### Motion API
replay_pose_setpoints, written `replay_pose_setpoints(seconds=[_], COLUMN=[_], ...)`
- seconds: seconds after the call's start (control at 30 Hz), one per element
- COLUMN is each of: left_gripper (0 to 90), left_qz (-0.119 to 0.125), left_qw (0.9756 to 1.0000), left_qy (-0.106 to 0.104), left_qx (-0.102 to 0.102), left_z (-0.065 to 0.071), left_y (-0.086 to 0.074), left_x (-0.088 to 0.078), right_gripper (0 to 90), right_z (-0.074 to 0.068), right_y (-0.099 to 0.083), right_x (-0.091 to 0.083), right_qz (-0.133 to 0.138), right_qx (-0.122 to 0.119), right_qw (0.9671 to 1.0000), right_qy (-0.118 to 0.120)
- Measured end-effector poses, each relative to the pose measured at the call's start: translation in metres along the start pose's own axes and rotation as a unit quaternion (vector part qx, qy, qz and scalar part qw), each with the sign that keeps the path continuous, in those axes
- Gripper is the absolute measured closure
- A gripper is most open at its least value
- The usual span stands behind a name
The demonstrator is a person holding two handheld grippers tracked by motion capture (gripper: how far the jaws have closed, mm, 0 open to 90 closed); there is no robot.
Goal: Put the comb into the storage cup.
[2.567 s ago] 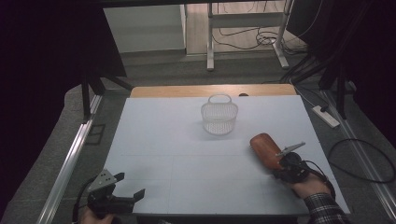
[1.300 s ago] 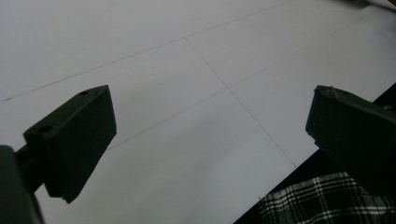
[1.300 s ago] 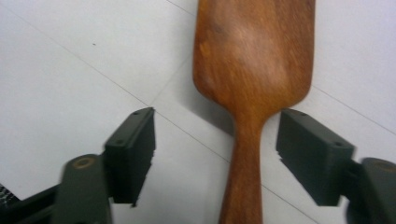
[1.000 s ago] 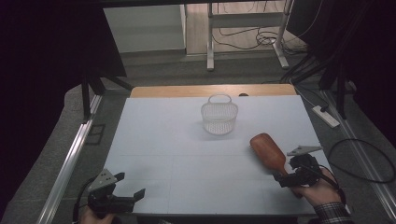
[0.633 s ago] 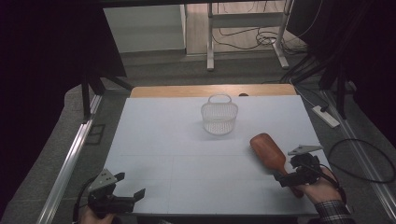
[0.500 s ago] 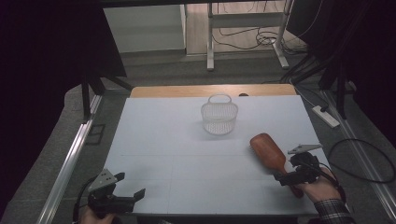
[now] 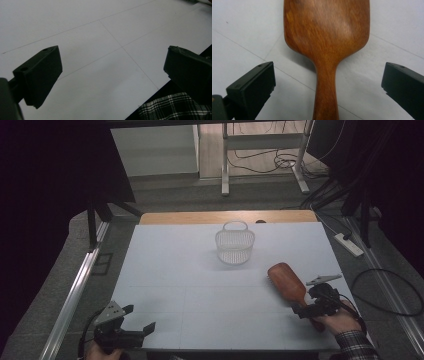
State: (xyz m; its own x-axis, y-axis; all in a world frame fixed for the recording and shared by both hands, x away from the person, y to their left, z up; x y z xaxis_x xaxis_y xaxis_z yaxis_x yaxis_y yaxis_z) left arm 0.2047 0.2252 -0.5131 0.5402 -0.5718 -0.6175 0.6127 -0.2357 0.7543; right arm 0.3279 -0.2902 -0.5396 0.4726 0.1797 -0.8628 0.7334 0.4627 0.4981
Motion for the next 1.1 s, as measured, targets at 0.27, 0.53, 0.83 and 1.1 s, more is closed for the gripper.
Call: replay_pose_setpoints(seconds=[0.27, 0.53, 0.83, 1.1], left_gripper=[2.7, 2.7, 2.8, 2.8], left_qz=[0.0, -0.001, -0.002, -0.002], left_qw=[1.0, 1.0, 1.0, 1.0], left_qy=[0.0, -0.001, -0.001, -0.001], left_qx=[0.001, 0.001, 0.001, 0.001], left_z=[0.0, 0.0, 0.0, 0.0], left_y=[0.0, 0.0, 0.0, 0.0], left_x=[0.0, 0.0, 0.0, 0.0], right_gripper=[0.0, 0.8, 32.0, 59.1], right_z=[0.002, 0.002, 0.001, -0.001], right_y=[-0.004, -0.004, -0.003, -0.001], right_x=[0.008, 0.011, 0.009, 0.007], right_qz=[-0.024, -0.035, -0.034, -0.037], right_qx=[0.006, 0.001, -0.004, -0.008], right_qw=[0.9997, 0.9994, 0.9994, 0.9992], right_qy=[-0.002, -0.005, -0.007, 0.013])
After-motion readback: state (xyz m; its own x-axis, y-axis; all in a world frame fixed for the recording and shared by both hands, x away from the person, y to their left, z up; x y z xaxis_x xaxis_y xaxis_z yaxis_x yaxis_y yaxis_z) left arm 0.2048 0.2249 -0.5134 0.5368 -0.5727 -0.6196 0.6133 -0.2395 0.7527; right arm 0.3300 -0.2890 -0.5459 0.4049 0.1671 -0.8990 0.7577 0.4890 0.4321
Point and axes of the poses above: each handheld gripper's, and its own axes: x roughly forward along the jaws, y roughly out of its top, z roughly to its right, the point moved 6 cm from there along x, roughly forward along the jaws, and after that the axes turned 5 degrees about -y, right-handed, at the moved point
